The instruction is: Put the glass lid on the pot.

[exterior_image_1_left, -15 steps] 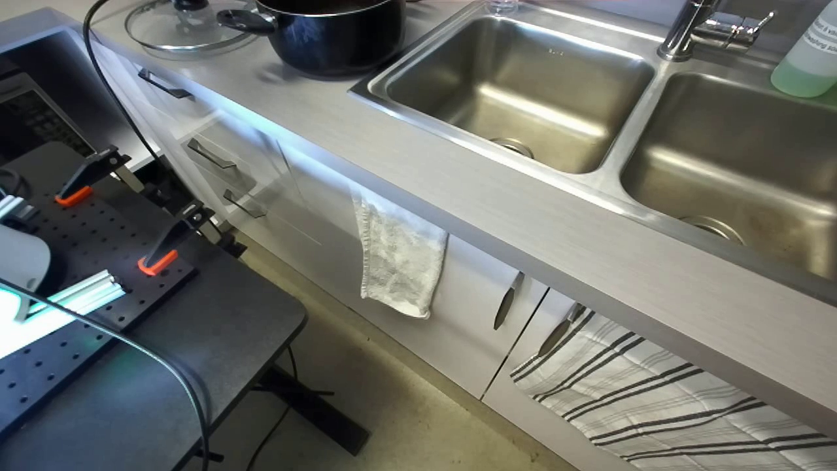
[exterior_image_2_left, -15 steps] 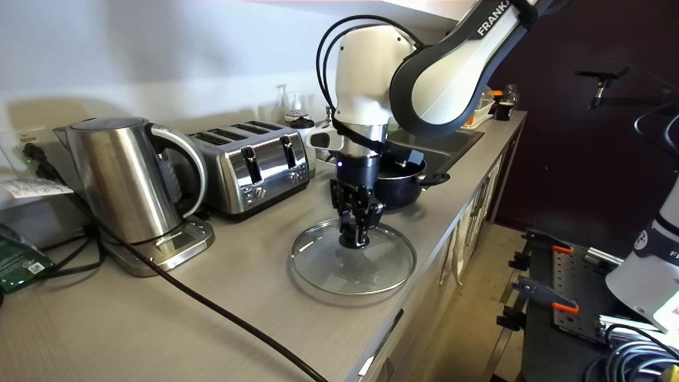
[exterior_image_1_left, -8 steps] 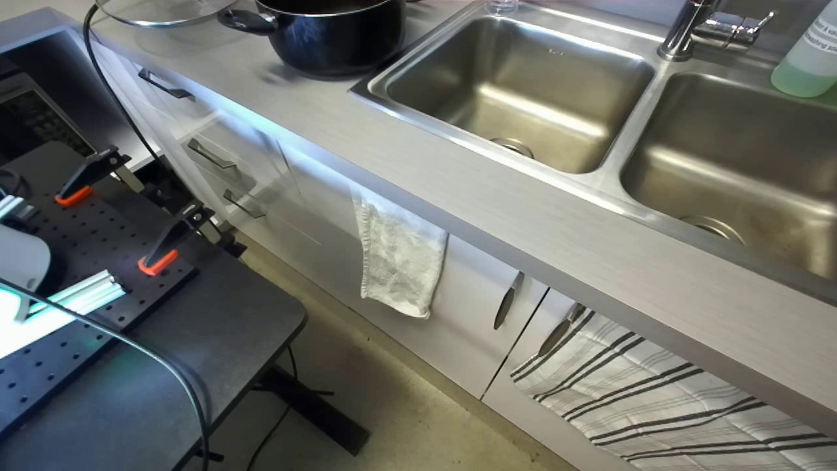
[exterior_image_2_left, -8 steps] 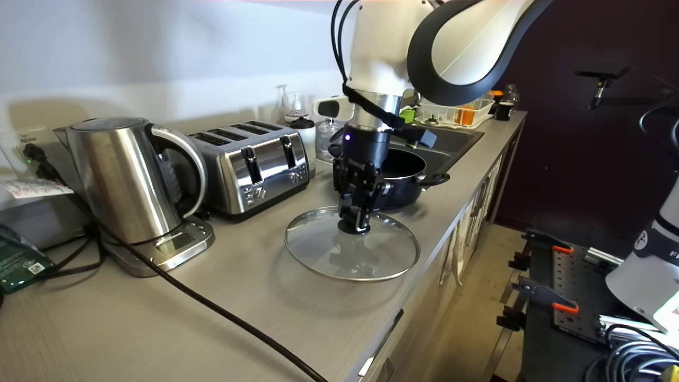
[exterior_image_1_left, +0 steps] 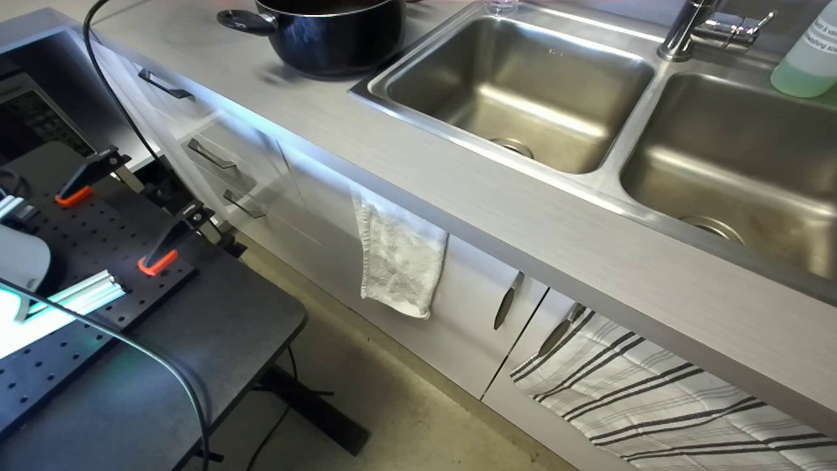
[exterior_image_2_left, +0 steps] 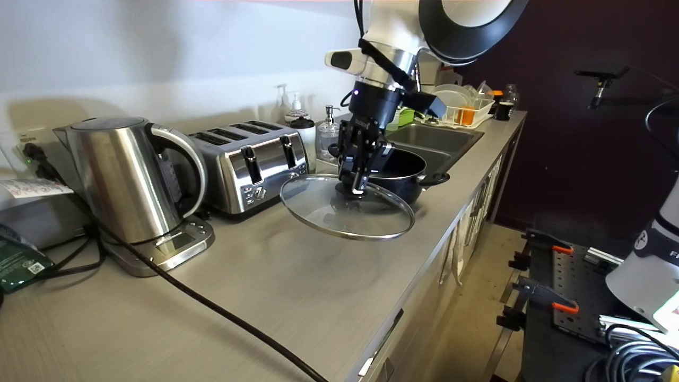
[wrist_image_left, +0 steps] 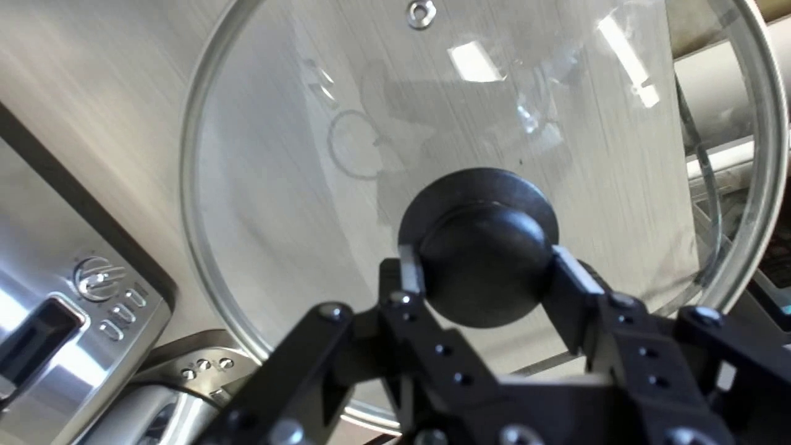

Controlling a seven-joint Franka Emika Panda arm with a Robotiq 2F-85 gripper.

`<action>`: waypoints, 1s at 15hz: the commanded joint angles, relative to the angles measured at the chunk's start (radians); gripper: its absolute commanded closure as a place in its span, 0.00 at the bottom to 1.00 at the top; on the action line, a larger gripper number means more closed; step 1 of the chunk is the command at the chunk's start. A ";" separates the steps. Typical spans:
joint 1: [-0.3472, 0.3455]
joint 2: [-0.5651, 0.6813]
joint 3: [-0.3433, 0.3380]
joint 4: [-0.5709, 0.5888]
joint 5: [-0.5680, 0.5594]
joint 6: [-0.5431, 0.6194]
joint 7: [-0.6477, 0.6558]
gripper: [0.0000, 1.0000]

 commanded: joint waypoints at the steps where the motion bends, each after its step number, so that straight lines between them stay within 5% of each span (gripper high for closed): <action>1: 0.023 -0.076 -0.054 -0.035 0.037 0.026 -0.008 0.75; 15: -0.019 -0.075 -0.207 0.030 -0.087 0.019 0.243 0.75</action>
